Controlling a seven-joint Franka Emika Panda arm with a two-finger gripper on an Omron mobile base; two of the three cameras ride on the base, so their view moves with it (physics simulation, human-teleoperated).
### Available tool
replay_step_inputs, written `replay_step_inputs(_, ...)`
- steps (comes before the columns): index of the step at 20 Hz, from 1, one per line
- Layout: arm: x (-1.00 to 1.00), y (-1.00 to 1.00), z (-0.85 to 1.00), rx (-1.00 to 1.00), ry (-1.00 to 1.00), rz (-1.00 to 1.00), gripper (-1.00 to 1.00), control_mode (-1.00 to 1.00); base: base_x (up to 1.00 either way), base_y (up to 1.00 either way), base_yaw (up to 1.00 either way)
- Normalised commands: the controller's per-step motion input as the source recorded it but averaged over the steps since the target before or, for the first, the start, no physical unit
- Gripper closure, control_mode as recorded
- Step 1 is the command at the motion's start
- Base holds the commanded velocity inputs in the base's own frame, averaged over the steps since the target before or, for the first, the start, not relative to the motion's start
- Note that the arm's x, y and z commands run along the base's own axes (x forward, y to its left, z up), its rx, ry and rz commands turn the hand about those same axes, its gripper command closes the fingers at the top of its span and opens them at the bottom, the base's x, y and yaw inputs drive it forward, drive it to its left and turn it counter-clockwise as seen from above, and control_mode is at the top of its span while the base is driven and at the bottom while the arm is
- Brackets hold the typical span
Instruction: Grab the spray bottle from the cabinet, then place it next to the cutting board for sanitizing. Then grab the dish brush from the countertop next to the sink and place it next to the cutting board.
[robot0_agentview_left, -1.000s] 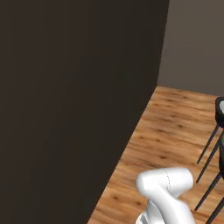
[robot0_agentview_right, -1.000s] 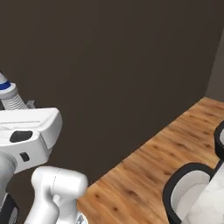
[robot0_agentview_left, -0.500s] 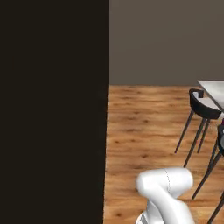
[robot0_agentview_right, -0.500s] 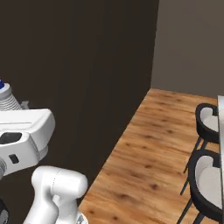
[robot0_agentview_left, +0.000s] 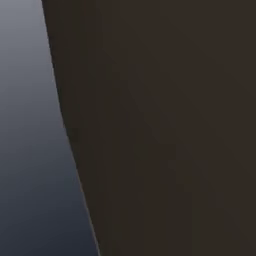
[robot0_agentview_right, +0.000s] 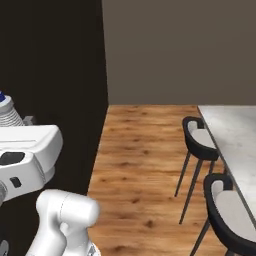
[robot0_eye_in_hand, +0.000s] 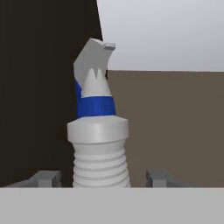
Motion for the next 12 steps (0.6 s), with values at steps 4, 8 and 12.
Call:
replay_step_inputs(4,0.00,0.00,0.00,0.00,0.00,0.00,1.00,1.00,0.85,0.55,-0.63)
replay_step_inputs(8,0.00,0.00,0.00,0.00,0.00,0.00,1.00,1.00,0.88,0.50,-0.62)
replay_step_inputs(12,0.00,0.00,0.00,0.00,0.00,0.00,1.00,1.00,0.89,0.63,-0.63)
